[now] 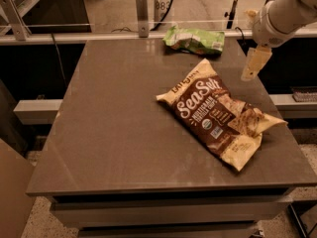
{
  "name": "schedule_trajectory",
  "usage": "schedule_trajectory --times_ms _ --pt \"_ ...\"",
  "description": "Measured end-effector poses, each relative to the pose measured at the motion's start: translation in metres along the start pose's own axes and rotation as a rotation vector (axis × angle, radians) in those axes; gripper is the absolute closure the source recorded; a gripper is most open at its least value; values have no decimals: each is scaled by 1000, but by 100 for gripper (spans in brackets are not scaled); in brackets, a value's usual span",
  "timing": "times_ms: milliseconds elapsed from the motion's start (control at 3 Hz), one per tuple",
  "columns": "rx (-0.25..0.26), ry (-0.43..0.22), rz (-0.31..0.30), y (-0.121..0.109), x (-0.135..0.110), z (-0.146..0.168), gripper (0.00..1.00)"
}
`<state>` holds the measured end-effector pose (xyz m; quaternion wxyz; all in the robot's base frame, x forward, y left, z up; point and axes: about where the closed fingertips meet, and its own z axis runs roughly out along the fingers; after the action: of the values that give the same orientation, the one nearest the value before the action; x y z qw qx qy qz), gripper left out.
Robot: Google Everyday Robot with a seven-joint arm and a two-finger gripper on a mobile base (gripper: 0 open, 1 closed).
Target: Pick green rice chip bag
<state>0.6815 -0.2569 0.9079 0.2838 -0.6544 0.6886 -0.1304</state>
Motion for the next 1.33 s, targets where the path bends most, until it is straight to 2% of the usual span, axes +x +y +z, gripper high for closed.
schedule_trajectory --times_ms 333,667,1333 --pt "0 0 0 0 0 0 0" --pt "36 -32 23 -7 -3 8 0" --pt "166 -207 107 -28 -9 30 0"
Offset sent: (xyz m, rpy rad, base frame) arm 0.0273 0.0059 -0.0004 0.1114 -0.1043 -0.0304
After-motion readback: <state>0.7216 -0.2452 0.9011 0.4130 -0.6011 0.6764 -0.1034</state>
